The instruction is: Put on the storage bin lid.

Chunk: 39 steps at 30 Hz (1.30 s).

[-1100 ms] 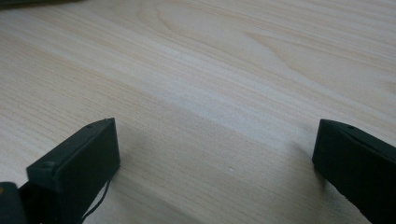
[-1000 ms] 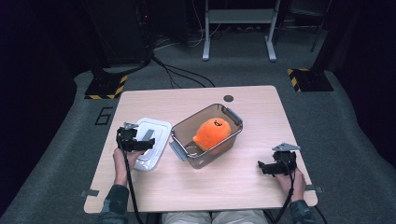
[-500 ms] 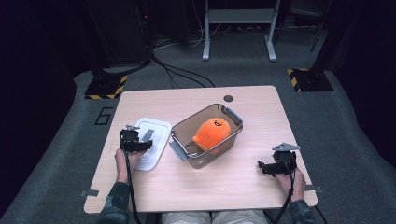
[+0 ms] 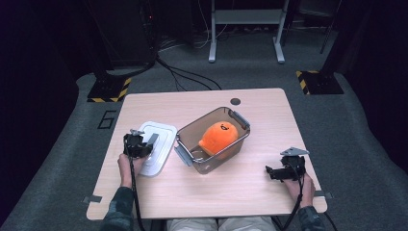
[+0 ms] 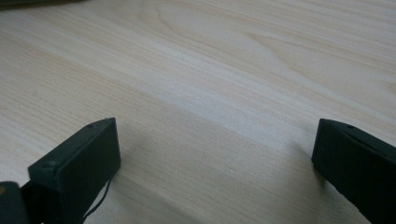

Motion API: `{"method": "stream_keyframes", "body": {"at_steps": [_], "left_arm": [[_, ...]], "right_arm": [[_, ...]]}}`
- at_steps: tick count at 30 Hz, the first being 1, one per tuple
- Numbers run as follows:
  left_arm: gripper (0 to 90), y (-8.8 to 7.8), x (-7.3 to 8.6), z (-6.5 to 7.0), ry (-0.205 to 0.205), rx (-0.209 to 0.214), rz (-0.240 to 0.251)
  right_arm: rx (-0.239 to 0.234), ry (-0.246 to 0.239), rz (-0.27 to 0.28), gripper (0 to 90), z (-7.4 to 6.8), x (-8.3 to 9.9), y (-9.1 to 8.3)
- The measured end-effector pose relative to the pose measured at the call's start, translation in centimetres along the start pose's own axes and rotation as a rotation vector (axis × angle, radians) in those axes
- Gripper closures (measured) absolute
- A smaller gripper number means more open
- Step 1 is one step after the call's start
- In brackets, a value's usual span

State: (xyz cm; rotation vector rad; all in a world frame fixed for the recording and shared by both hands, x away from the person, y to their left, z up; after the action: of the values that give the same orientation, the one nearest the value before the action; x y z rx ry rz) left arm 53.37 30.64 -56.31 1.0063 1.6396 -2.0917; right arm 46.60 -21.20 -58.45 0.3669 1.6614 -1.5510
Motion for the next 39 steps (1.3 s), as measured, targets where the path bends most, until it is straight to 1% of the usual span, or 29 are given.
{"method": "stream_keyframes", "body": {"at_steps": [6,12,17,19,21,22,23,25,26,28,30,31,32,33,34,39], "left_arm": [[66.0,0.0,-0.1,0.1,0.013,-0.015,-0.005],[66.1,-0.2,-0.1,0.3,0.010,0.002,-0.004],[66.1,-0.6,-0.3,0.5,0.009,-0.001,0.004],[66.1,-0.9,-0.3,0.5,0.015,0.002,-0.003],[66.1,-1.0,-0.4,0.7,0.012,0.004,0.010],[66.1,-1.2,-0.5,0.7,0.014,-0.003,0.013],[66.1,-1.3,-0.5,0.7,0.012,0.001,0.015],[66.1,-1.6,-0.6,0.7,0.024,0.000,0.012],[66.1,-1.7,-0.7,0.8,0.024,-0.002,0.021],[66.1,-1.8,-0.7,0.9,0.026,-0.002,0.018],[66.1,-2.1,-0.9,1.0,0.034,-0.003,0.021],[66.1,-2.2,-0.9,1.0,0.027,-0.001,0.015],[66.1,-2.3,-1.1,1.0,0.030,-0.001,0.021],[66.1,-2.4,-1.2,1.1,0.021,0.001,0.025],[66.1,-2.4,-1.2,1.1,0.021,0.001,0.025],[66.1,-3.2,-2.1,1.5,0.036,0.001,0.043]], "right_arm": [[0.000,-0.001,0.001,0.6,0.0,0.0,0.0],[-0.003,-0.002,0.002,0.7,0.0,0.0,0.0],[-0.003,-0.002,0.002,0.7,0.0,0.0,0.0],[0.000,-0.004,0.002,0.7,0.0,0.0,0.0],[-0.003,-0.002,0.002,0.7,0.0,0.0,0.0],[-0.001,-0.004,0.002,0.7,0.0,0.0,0.0],[-0.001,-0.003,0.002,0.7,0.0,0.0,0.0],[-0.001,-0.003,0.002,0.7,0.0,0.0,0.0],[-0.001,-0.004,0.002,0.7,0.0,0.0,0.0],[-0.001,-0.004,0.002,0.7,0.0,0.0,0.0],[-0.001,-0.003,0.002,0.7,0.0,0.0,0.0],[-0.003,-0.002,0.002,0.7,0.0,0.0,0.0],[-0.001,-0.003,0.002,0.7,0.0,0.0,0.0],[-0.001,-0.003,0.002,0.7,0.0,0.0,0.0],[-0.001,-0.003,0.002,0.7,0.0,0.0,0.0],[-0.001,-0.003,0.002,0.7,0.0,0.0,0.0]]}}
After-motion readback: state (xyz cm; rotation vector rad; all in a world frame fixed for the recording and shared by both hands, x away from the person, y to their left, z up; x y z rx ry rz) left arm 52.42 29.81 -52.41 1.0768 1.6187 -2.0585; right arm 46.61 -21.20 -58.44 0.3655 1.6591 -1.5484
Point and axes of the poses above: each handheld gripper's, and its own axes: y roughly forward along the jaws, x roughly out of its underside, z roughly to its right, the point moved 8 cm from there along y, roughly forward along the jaws, and after that the axes turned 7 degrees about x, right-handed, at the moved point
